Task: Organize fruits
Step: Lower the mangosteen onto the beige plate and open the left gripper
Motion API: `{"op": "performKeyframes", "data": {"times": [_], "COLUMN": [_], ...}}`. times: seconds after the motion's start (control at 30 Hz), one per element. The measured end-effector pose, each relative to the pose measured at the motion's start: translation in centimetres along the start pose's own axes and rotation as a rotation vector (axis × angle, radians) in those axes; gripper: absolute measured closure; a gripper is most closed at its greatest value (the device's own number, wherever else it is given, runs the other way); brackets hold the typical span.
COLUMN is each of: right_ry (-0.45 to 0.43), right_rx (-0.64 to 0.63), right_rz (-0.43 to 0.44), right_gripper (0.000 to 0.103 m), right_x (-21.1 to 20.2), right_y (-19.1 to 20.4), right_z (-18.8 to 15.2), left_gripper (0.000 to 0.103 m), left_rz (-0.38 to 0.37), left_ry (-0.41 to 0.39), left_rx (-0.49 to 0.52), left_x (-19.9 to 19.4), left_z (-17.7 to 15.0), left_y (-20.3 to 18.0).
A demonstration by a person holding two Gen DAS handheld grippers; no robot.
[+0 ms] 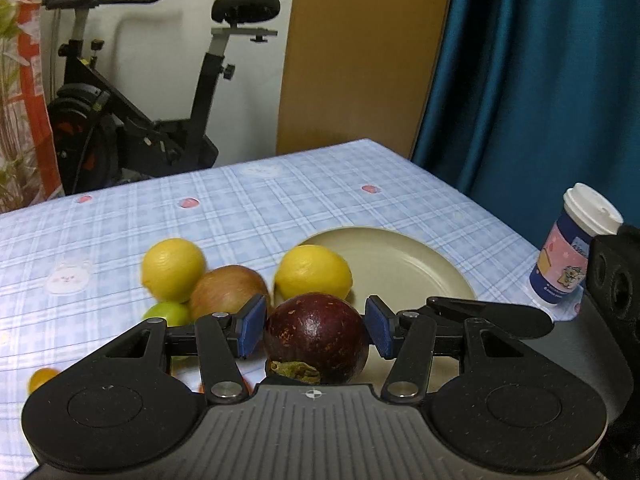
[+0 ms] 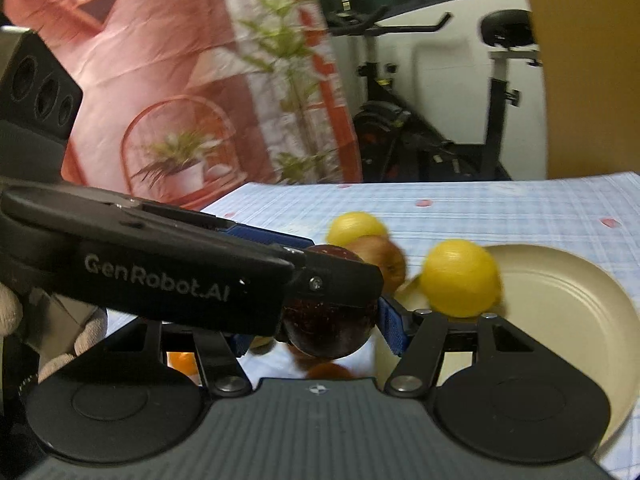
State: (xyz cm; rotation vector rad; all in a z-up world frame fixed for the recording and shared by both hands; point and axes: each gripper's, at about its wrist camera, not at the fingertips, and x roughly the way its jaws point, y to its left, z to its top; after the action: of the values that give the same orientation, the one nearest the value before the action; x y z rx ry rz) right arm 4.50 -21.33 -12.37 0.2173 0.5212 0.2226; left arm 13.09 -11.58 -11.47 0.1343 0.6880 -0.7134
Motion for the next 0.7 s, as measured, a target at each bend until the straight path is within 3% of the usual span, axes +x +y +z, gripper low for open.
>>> {"op": "performKeyframes", "data": {"times": [0.3, 0.7], "right_ry": [-0.007, 0.011], "right_rx": [0.087, 0.167], "right_rz": [-0.021, 0.008], "right_gripper": [0.040, 0.039], "right_x": [0.2, 0.8], "right_y": [-3.6, -5.7], "right_z": [-0.3, -0.3], "left_gripper": [0.046, 0.042], "left_rz": [0.018, 0.025], "left_ry": [0.045, 0.075], "left_rx": [-0.007, -0.011], "left_x": [3.2, 4.5], "left_z": [0.5, 0.5], "left_y": [-1.1, -1.0]}}
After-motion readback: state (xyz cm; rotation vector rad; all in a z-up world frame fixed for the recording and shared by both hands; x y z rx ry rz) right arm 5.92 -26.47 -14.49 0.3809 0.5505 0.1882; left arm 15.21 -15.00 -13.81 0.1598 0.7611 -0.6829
